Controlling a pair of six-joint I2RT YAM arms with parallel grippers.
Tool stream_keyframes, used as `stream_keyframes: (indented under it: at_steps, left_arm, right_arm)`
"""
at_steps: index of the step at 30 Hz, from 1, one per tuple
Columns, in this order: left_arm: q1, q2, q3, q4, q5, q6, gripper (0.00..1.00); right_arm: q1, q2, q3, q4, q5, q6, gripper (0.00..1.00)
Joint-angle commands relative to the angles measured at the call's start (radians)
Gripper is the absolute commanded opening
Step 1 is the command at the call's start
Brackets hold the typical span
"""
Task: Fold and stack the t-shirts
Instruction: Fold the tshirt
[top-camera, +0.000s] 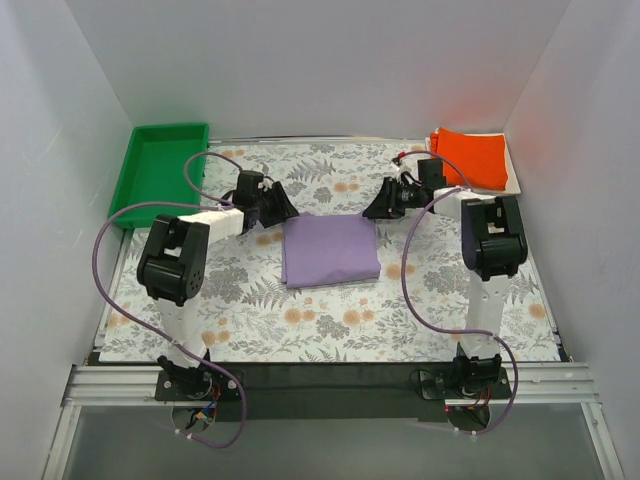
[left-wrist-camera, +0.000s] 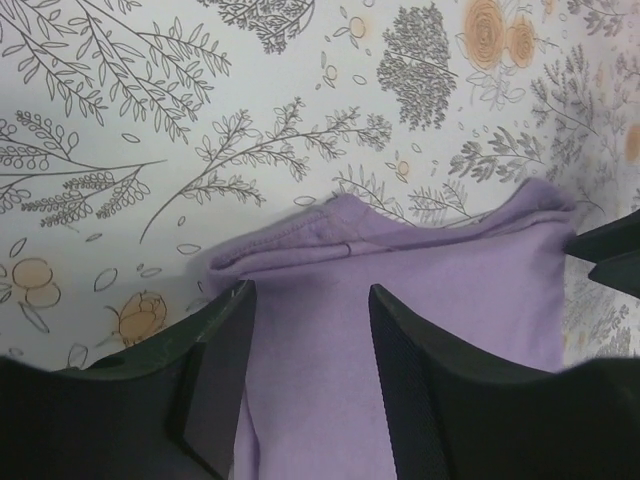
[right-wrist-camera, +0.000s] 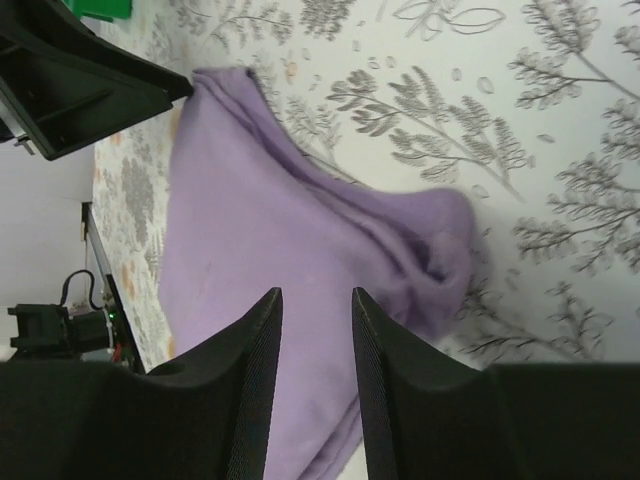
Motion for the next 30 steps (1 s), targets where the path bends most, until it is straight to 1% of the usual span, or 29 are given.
stream_keyframes:
  at_steps: [1, 3, 4, 5, 7, 8, 10, 11, 12, 15, 16, 20, 21, 24, 26, 30]
  left_arm:
    - [-0.009, -0.197, -0.018, -0.067, -0.029, -0.002, 0.48]
    - [-0.032, -0.273, -0.050, -0.080, -0.046, -0.028, 0.52]
    - [-0.044, -0.339, -0.087, -0.095, -0.050, -0.057, 0.53]
    - [-0.061, -0.374, -0.104, -0.103, -0.052, -0.068, 0.54]
    - [-0.122, -0.422, -0.165, -0.127, -0.052, -0.105, 0.54]
    - [-0.144, -0.462, -0.191, -0.132, -0.049, -0.116, 0.53]
    - [-0.211, -0.489, -0.243, -0.132, -0.058, -0.154, 0.53]
    - [-0.225, -0.503, -0.308, -0.126, -0.063, -0.168, 0.52]
    - [-0.244, -0.503, -0.335, -0.108, -0.064, -0.180, 0.50]
    - [-0.245, -0.471, -0.426, -0.072, -0.082, -0.220, 0.46]
    - [-0.244, -0.459, -0.437, -0.067, -0.084, -0.226, 0.44]
    - [-0.244, -0.372, -0.463, -0.060, -0.081, -0.257, 0.42]
    - [-0.244, -0.361, -0.475, -0.064, -0.079, -0.272, 0.41]
    - [-0.242, -0.351, -0.529, -0.070, -0.115, -0.303, 0.38]
    - [-0.235, -0.374, -0.552, -0.074, -0.124, -0.304, 0.36]
    - [-0.231, -0.410, -0.584, -0.097, -0.136, -0.289, 0.34]
  right_arm:
    - [0.026, -0.203, -0.058, 0.045, -0.016, 0.028, 0.36]
    - [0.052, -0.261, -0.138, 0.070, -0.027, 0.060, 0.36]
    - [0.065, -0.319, -0.170, 0.116, -0.040, 0.101, 0.36]
    - [0.095, -0.346, -0.237, 0.139, -0.046, 0.130, 0.36]
    - [0.130, -0.407, -0.282, 0.157, -0.053, 0.159, 0.36]
    - [0.169, -0.419, -0.302, 0.163, -0.051, 0.170, 0.36]
    - [0.204, -0.438, -0.362, 0.202, -0.063, 0.211, 0.36]
    - [0.232, -0.439, -0.379, 0.234, -0.060, 0.221, 0.36]
    - [0.244, -0.435, -0.417, 0.248, -0.053, 0.230, 0.36]
    - [0.256, -0.401, -0.477, 0.317, -0.037, 0.252, 0.36]
    - [0.255, -0.368, -0.511, 0.335, -0.042, 0.252, 0.35]
    - [0.252, -0.257, -0.575, 0.371, -0.056, 0.195, 0.34]
    - [0.250, -0.217, -0.592, 0.392, -0.056, 0.172, 0.34]
    - [0.215, -0.170, -0.650, 0.447, -0.079, 0.166, 0.33]
    - [0.186, -0.183, -0.677, 0.449, -0.091, 0.158, 0.33]
    - [0.131, -0.309, -0.712, 0.443, -0.119, 0.150, 0.33]
